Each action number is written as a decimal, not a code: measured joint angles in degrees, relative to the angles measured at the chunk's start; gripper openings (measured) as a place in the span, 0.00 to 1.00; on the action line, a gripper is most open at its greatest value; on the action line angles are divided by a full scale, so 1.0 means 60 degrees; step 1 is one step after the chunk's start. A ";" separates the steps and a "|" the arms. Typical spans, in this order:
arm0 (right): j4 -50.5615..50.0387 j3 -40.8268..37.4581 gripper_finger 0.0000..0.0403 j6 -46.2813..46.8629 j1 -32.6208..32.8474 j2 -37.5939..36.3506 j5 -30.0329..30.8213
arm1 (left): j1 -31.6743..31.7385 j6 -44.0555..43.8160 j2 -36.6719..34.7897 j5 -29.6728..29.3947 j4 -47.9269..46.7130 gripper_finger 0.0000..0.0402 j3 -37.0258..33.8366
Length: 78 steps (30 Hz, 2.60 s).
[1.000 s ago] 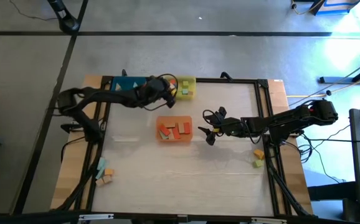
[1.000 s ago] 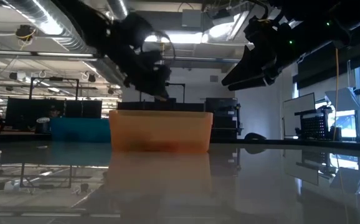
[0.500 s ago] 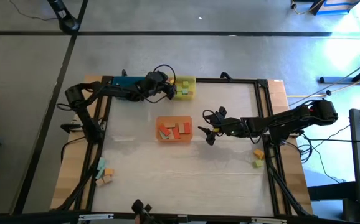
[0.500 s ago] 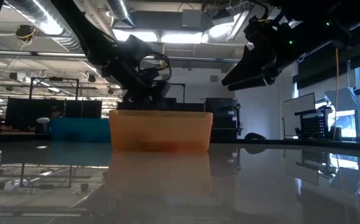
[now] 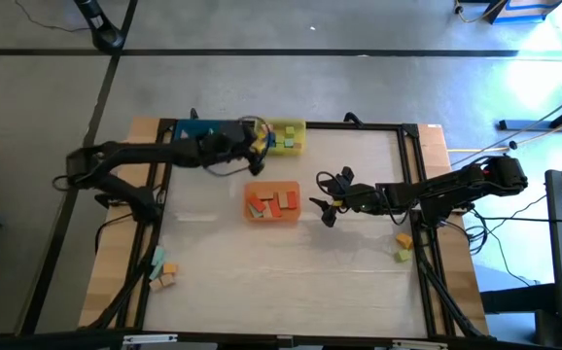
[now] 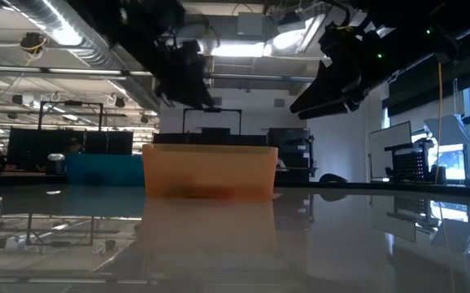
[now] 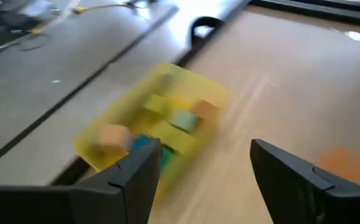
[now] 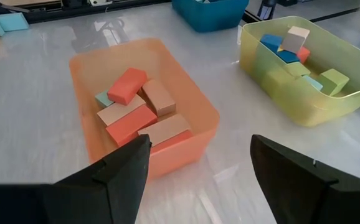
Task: Sort blocks by size
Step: Put the brown square block into the yellow bin, then put the yellow square block into the yellow bin
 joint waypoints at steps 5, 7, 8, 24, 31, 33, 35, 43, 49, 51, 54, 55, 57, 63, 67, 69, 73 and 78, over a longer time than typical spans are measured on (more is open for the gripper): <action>-0.0072 0.0000 0.68 0.0000 0.0000 0.0000 0.0000 | -0.1527 -0.0376 -0.1265 -0.0004 -0.2257 0.58 0.0004; -0.0089 0.0004 0.68 0.0000 0.0000 0.0055 0.0003 | -0.2174 -0.0811 -0.1609 -0.0004 -0.3146 0.58 0.0004; -0.0097 0.0004 0.68 0.0000 0.0000 0.0110 0.0000 | -0.2492 -0.1032 -0.1750 -0.0018 -0.3621 0.58 0.0004; 0.0624 0.0004 0.68 -0.0135 0.0000 0.1348 -0.0008 | -0.7154 -0.7673 -0.1982 0.0755 -0.9120 0.58 0.0000; 0.0654 0.0004 0.68 -0.0138 0.0000 0.1348 -0.0076 | -0.9331 -0.9138 -0.1955 0.1346 -0.9070 0.58 -0.0076; 0.0659 0.0004 0.68 -0.0138 0.0000 0.1348 -0.0074 | -0.9950 -0.9530 -0.1903 0.1372 -0.9098 0.57 -0.0209; 0.0650 0.0004 0.68 -0.0138 0.0000 0.1348 -0.0076 | -1.0512 -0.9768 -0.1805 0.1372 -0.9059 0.56 -0.0315; 0.0643 0.0004 0.68 -0.0142 0.0000 0.1348 -0.0076 | -1.1989 -1.1042 -0.1317 0.1495 -0.9030 0.55 -0.1115; 0.0646 0.0004 0.68 -0.0142 0.0000 0.1348 -0.0076 | -1.2414 -1.1351 -0.1241 0.2003 -0.8296 0.55 -0.1581; 0.0643 0.0004 0.68 -0.0142 0.0000 0.1348 -0.0077 | -1.2567 -1.1286 -0.1242 0.2103 -0.8230 0.55 -0.1581; 0.0646 0.0004 0.68 -0.0144 0.0000 0.1348 -0.0076 | -1.2705 -1.1268 -0.1242 0.2110 -0.8334 0.55 -0.1581; 0.0650 0.0004 0.68 -0.0146 0.0000 0.1348 -0.0078 | -1.2736 -1.1275 -0.1242 0.2102 -0.8371 0.55 -0.1581; 0.0646 0.0004 0.68 -0.0146 0.0000 0.1348 -0.0077 | -1.2776 -1.1287 -0.1242 0.2078 -0.8375 0.55 -0.1581; 0.0617 0.0004 0.68 -0.0149 0.0000 0.1348 -0.0080 | -1.2939 -1.1441 -0.0997 0.2045 -0.8264 0.55 -0.1581; 0.0613 0.0004 0.68 -0.0149 0.0000 0.1344 -0.0080 | -1.2990 -1.1335 -0.0681 0.2046 -0.8126 0.55 -0.1581; 0.0610 0.0004 0.68 -0.0149 0.0000 0.1344 -0.0080 | -1.2982 -1.1339 -0.0544 0.2151 -0.8084 0.55 -0.1581; 0.0606 0.0004 0.68 -0.0150 0.0000 0.1344 -0.0080 | -1.2984 -1.1335 -0.0206 0.2321 -0.8087 0.55 -0.1581; 0.0603 0.0004 0.68 -0.0151 0.0000 0.1344 -0.0080 | -1.2982 -1.1332 0.0185 0.2533 -0.8070 0.55 -0.1581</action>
